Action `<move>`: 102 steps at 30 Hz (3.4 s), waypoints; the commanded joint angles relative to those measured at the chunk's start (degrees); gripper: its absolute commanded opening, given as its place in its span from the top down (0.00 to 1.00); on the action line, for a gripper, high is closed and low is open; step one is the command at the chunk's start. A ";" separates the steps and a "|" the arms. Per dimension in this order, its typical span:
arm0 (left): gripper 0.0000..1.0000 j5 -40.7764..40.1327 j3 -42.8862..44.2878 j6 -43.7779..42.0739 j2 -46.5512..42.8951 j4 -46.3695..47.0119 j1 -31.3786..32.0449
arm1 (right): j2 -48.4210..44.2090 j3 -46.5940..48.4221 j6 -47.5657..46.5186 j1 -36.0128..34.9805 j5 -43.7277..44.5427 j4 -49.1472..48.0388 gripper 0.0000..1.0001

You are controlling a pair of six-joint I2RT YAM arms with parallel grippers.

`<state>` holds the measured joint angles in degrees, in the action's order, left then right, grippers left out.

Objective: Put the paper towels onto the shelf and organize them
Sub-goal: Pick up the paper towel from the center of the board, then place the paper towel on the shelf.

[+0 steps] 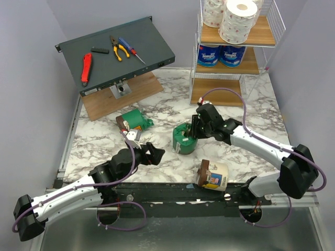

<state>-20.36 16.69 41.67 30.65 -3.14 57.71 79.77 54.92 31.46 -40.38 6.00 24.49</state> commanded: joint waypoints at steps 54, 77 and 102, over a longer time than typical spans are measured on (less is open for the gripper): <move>0.11 -5.22 6.08 -0.53 3.00 -8.66 -0.41 | 17.26 10.75 23.59 23.42 18.62 -29.50 0.62; 0.11 -5.55 7.19 -1.24 6.53 -7.77 -0.41 | 25.00 15.82 24.29 23.42 16.02 -30.60 0.53; 0.11 -5.00 6.43 -0.89 5.54 -7.34 -0.41 | 7.44 3.36 9.46 23.34 0.14 -31.70 0.27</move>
<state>-24.23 22.09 41.28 36.64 -11.68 57.45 89.82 63.46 49.32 -17.15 14.04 -2.76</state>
